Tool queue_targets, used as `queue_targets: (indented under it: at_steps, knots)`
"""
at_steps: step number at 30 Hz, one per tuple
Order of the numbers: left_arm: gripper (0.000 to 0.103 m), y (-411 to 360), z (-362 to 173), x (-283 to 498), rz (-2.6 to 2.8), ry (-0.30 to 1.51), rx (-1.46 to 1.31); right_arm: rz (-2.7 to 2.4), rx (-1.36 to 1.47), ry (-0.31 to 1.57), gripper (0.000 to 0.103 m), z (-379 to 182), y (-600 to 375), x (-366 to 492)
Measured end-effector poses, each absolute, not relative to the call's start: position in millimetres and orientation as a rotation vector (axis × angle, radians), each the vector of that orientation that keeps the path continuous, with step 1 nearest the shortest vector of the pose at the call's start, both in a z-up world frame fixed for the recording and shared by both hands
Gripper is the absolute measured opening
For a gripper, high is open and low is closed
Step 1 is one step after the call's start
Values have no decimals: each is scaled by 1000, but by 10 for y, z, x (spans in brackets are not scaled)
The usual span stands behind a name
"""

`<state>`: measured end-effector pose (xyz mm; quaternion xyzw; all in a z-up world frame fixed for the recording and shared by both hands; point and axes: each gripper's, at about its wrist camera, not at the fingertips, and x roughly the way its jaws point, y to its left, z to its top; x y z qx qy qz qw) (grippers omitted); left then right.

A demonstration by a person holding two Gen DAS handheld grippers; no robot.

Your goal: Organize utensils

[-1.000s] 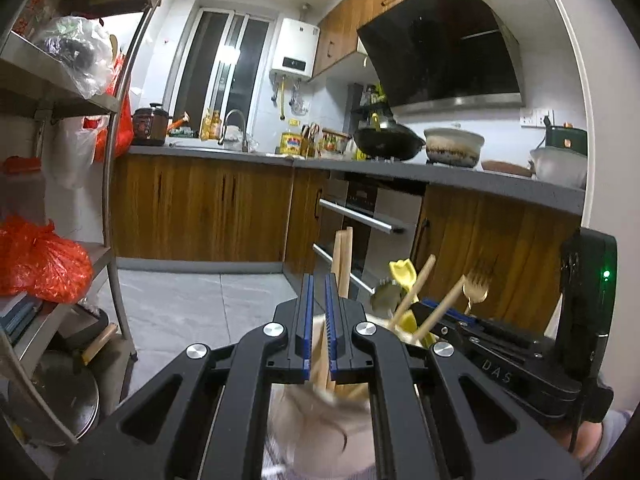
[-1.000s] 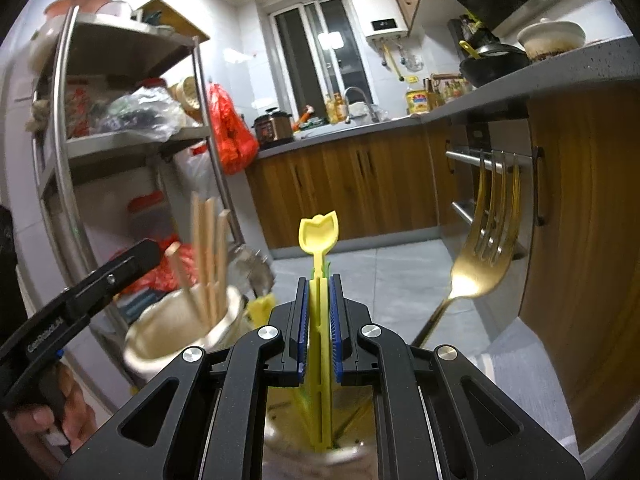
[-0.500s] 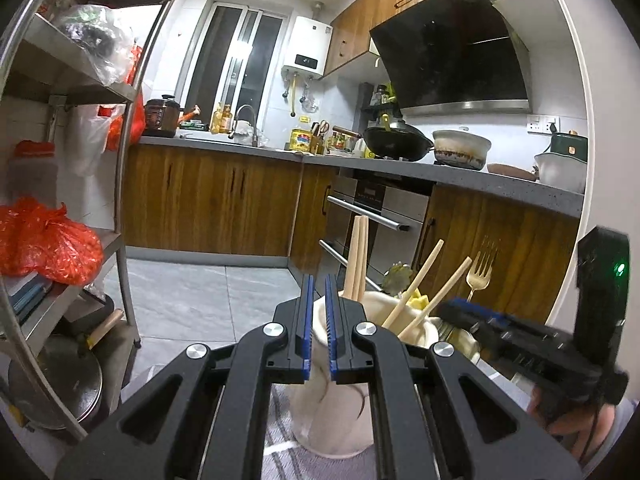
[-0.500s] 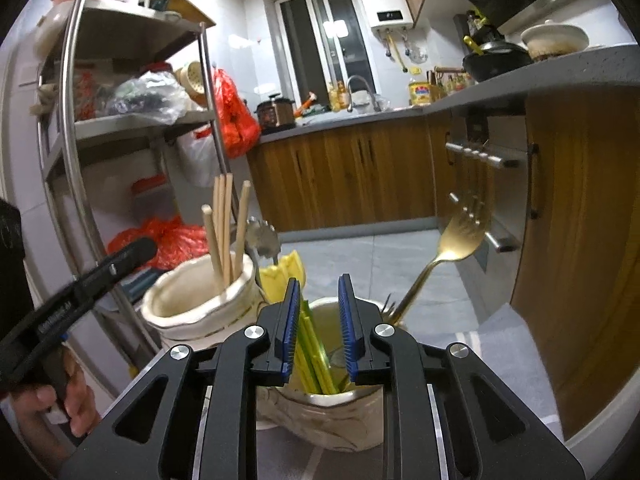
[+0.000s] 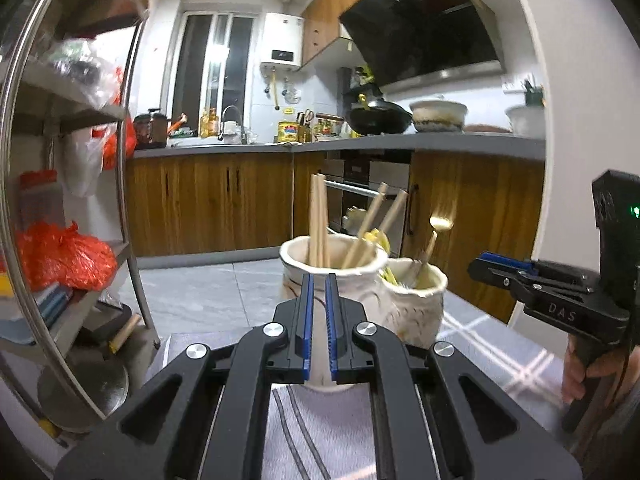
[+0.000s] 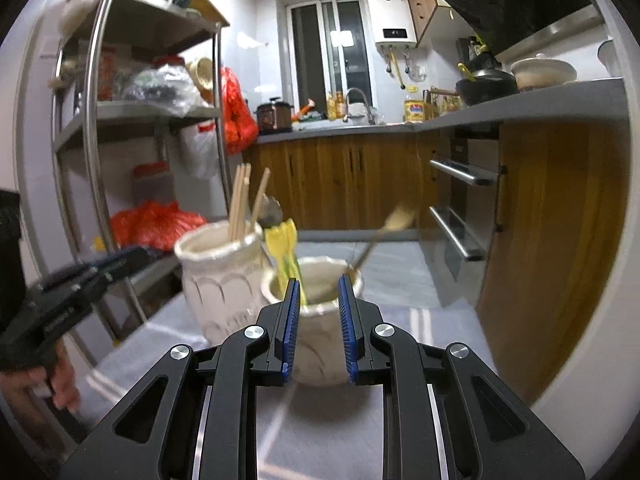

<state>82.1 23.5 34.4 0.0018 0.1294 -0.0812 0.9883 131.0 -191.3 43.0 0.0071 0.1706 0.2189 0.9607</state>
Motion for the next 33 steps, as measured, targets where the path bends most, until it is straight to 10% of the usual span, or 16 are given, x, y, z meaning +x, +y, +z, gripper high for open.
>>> queue_targets:
  at_steps: [2,5,12,33]
  knots:
    - [16,203,321,796,-172,278,3,432,15,351,33,400,-1957,1283]
    - [61,197,275,779,-159,296,-7,424,3,336,57,371,-1995,1248]
    - [87,166,224,742,-116,295,20,427,-10,319,93,309,-2026,1220]
    - [97,229,201,786,-100,316,-3,429,-46,299,98,298,-1988,1203]
